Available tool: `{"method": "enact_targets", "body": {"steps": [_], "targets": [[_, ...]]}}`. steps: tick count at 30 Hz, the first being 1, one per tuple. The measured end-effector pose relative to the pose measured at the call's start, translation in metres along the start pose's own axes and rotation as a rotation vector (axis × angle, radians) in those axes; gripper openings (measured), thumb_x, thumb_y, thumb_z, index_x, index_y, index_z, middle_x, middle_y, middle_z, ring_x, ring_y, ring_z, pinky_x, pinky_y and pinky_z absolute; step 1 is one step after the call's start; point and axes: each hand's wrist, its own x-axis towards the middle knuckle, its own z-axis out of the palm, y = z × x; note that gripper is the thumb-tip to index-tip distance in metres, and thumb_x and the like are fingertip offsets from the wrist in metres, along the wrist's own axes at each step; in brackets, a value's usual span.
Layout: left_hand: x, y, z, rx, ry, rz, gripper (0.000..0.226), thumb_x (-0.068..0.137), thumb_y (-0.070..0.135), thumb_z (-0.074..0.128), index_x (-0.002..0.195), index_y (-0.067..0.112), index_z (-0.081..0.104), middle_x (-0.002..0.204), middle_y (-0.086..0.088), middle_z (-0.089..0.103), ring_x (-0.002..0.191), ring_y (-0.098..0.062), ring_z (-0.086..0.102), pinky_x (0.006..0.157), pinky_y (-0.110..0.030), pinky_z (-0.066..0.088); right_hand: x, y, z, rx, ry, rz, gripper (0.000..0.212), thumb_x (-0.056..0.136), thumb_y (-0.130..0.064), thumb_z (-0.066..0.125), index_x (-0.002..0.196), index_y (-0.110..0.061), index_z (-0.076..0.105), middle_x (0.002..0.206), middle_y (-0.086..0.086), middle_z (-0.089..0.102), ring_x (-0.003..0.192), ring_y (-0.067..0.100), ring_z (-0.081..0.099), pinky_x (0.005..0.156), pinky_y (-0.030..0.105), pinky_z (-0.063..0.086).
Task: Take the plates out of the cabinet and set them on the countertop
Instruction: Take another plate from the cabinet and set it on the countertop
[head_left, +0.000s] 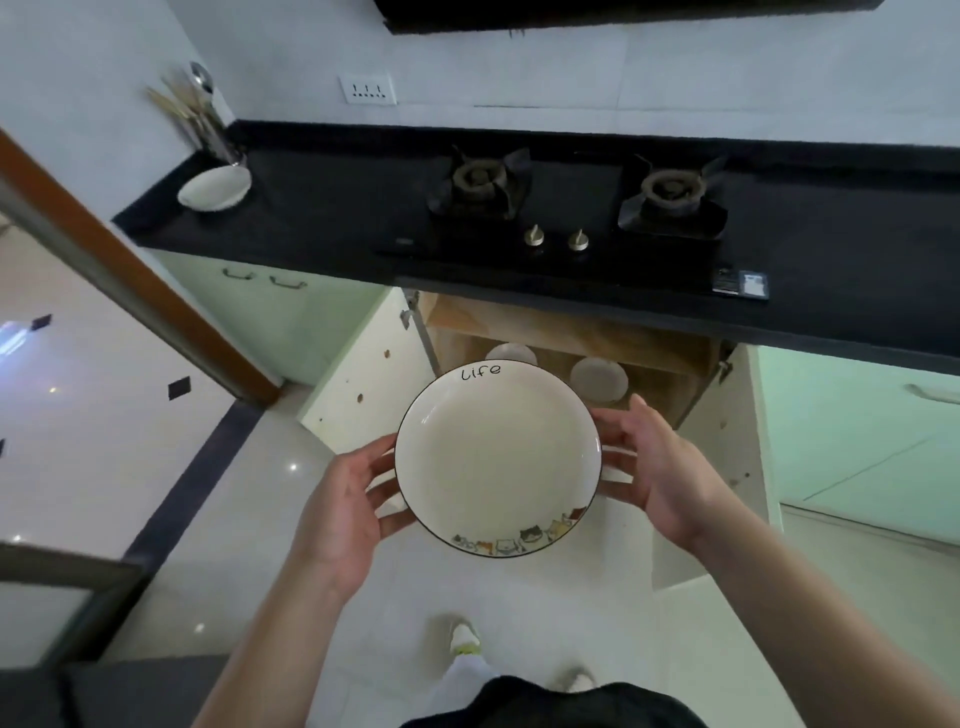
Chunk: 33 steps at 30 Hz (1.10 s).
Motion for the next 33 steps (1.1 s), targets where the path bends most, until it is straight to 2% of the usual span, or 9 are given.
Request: {"method": "enact_targets", "body": {"steps": [5, 8, 10, 15, 19, 21, 24, 31, 33], "targets": [[-0.029, 0.016, -0.05, -0.059, 0.079, 0.05, 0.053, 0.071, 0.039, 0.053, 0.113, 0.012, 0.073, 0.104, -0.008, 0.069, 0.092, -0.026, 0.062, 0.068, -0.043, 0.057, -0.007, -0.003, 0.054, -0.088, -0.107, -0.008, 0.054, 0.101, -0.052, 0.029, 0.093, -0.03, 0.077, 0.101, 0.002, 0.074, 0.088, 0.019, 0.071, 0.063, 0.03, 0.059], [-0.044, 0.025, -0.087, -0.077, 0.126, 0.091, 0.046, 0.076, 0.04, 0.051, 0.106, 0.016, 0.076, 0.107, -0.009, 0.072, 0.094, -0.027, 0.065, 0.066, -0.043, 0.058, -0.01, 0.0, 0.095, -0.124, -0.16, -0.025, 0.052, 0.1, -0.054, 0.03, 0.103, -0.026, 0.073, 0.102, 0.003, 0.074, 0.091, 0.02, 0.071, 0.065, 0.032, 0.059], [-0.053, 0.03, -0.117, -0.11, 0.187, 0.11, 0.047, 0.069, 0.041, 0.061, 0.105, 0.014, 0.075, 0.106, -0.009, 0.074, 0.094, -0.028, 0.068, 0.065, -0.042, 0.058, -0.01, 0.003, 0.129, -0.146, -0.195, -0.027, 0.052, 0.1, -0.054, 0.031, 0.111, -0.021, 0.069, 0.103, 0.004, 0.074, 0.091, 0.021, 0.071, 0.065, 0.032, 0.059], [-0.069, 0.036, -0.222, -0.107, 0.382, 0.158, 0.023, 0.097, 0.014, 0.051, 0.114, 0.014, 0.067, 0.107, -0.005, 0.074, 0.096, -0.027, 0.072, 0.064, -0.042, 0.06, -0.013, 0.02, 0.238, -0.161, -0.311, 0.016, 0.054, 0.1, -0.051, 0.031, 0.114, -0.013, 0.066, 0.11, 0.013, 0.069, 0.097, 0.029, 0.067, 0.064, 0.034, 0.058], [-0.08, 0.042, -0.305, -0.041, 0.359, 0.167, 0.024, 0.103, 0.018, 0.046, 0.118, 0.012, 0.064, 0.12, -0.006, 0.07, 0.105, -0.031, 0.069, 0.073, -0.048, 0.061, -0.014, 0.039, 0.323, -0.221, -0.372, 0.053, 0.052, 0.102, -0.049, 0.03, 0.111, -0.012, 0.066, 0.106, 0.013, 0.068, 0.091, 0.025, 0.066, 0.067, 0.037, 0.056], [-0.081, 0.046, -0.329, -0.075, 0.366, 0.197, 0.031, 0.103, 0.023, 0.041, 0.111, 0.017, 0.07, 0.121, -0.006, 0.069, 0.106, -0.031, 0.068, 0.076, -0.05, 0.06, -0.01, 0.045, 0.355, -0.24, -0.382, 0.065, 0.051, 0.102, -0.049, 0.03, 0.109, -0.014, 0.067, 0.103, 0.011, 0.069, 0.088, 0.022, 0.067, 0.066, 0.037, 0.056], [-0.078, 0.057, -0.35, -0.178, 0.397, 0.224, 0.041, 0.1, 0.03, 0.036, 0.096, 0.026, 0.077, 0.116, -0.004, 0.072, 0.102, -0.029, 0.069, 0.074, -0.048, 0.059, -0.001, 0.046, 0.388, -0.235, -0.394, 0.097, 0.051, 0.102, -0.048, 0.03, 0.11, -0.014, 0.068, 0.104, 0.011, 0.069, 0.086, 0.021, 0.068, 0.062, 0.034, 0.056], [-0.017, 0.092, -0.361, -0.235, 0.418, 0.144, 0.036, 0.094, 0.026, 0.042, 0.096, 0.022, 0.078, 0.112, -0.006, 0.073, 0.103, -0.03, 0.07, 0.07, -0.045, 0.06, 0.046, 0.027, 0.414, -0.198, -0.376, 0.106, 0.052, 0.102, -0.049, 0.03, 0.115, -0.013, 0.066, 0.109, 0.014, 0.067, 0.091, 0.024, 0.068, 0.067, 0.038, 0.056], [0.008, 0.105, -0.358, -0.21, 0.404, 0.116, 0.039, 0.096, 0.028, 0.038, 0.107, 0.019, 0.074, 0.114, -0.007, 0.072, 0.107, -0.032, 0.067, 0.069, -0.044, 0.06, 0.067, 0.017, 0.419, -0.193, -0.368, 0.102, 0.053, 0.102, -0.048, 0.03, 0.117, -0.011, 0.065, 0.108, 0.014, 0.066, 0.09, 0.024, 0.067, 0.07, 0.039, 0.056]]}}
